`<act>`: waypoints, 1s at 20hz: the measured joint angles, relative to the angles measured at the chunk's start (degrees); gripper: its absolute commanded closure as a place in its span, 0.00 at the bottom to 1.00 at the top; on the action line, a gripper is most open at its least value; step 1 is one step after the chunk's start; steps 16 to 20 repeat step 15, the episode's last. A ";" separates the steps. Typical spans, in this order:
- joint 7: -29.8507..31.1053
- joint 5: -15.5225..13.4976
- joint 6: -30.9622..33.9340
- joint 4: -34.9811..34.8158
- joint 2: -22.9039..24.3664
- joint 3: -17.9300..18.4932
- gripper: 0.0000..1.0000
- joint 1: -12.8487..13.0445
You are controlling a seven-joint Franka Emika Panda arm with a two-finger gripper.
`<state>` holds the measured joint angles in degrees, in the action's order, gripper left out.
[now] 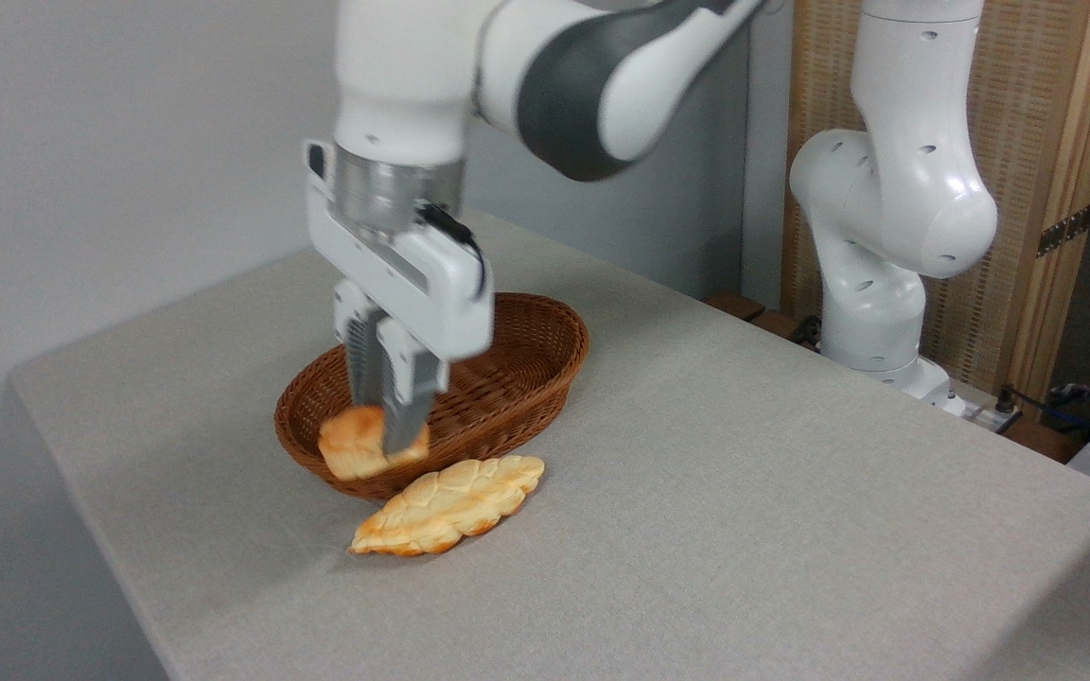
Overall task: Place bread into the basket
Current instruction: 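Open the gripper to drop the roll into the basket, raise gripper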
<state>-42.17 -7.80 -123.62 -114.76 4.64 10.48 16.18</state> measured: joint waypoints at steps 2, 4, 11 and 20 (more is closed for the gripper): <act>2.98 -0.53 0.03 0.00 -0.03 -3.07 0.64 0.14; 5.06 -1.22 0.08 0.00 -0.21 -6.00 0.52 0.18; 7.68 -1.29 3.72 -0.03 -1.21 -12.26 0.00 0.19; 7.68 -1.28 3.88 -0.02 -1.24 -12.31 0.00 -0.11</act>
